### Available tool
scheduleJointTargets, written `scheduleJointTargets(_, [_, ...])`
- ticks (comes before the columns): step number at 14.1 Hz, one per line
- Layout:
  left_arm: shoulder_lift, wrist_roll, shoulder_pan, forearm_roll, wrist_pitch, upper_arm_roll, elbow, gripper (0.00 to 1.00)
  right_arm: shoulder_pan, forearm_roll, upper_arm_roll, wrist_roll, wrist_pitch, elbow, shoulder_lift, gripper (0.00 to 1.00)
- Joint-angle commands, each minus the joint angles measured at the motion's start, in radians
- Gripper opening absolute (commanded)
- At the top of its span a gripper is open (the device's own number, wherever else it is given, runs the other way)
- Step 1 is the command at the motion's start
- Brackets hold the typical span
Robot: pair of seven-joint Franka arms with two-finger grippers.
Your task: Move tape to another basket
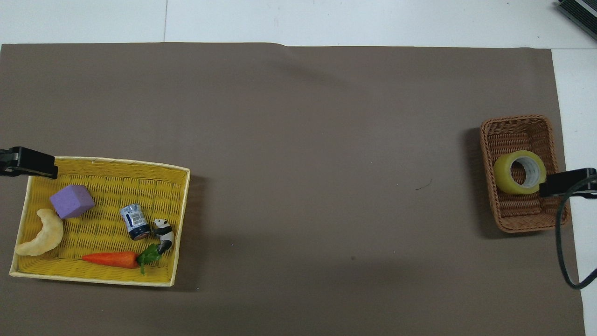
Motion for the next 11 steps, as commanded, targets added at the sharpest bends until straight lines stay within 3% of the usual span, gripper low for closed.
scheduleJointTargets(1, [0.011,0.005,0.012,0.012,-0.023,-0.008,0.023,1.0,-0.017,-0.006,0.006,-0.028,-0.005,-0.009,-0.006,1.0])
scheduleJointTargets(6, [0.011,0.005,0.012,0.012,-0.023,-0.008,0.023,1.0,-0.017,0.0,0.009,-0.028,0.001,-0.016,-0.007,1.0])
scheduleJointTargets(11, [0.011,0.005,0.012,0.012,-0.025,-0.008,0.023,1.0,-0.065,0.054,-0.002,-0.014,-0.027,0.054,0.052,1.0])
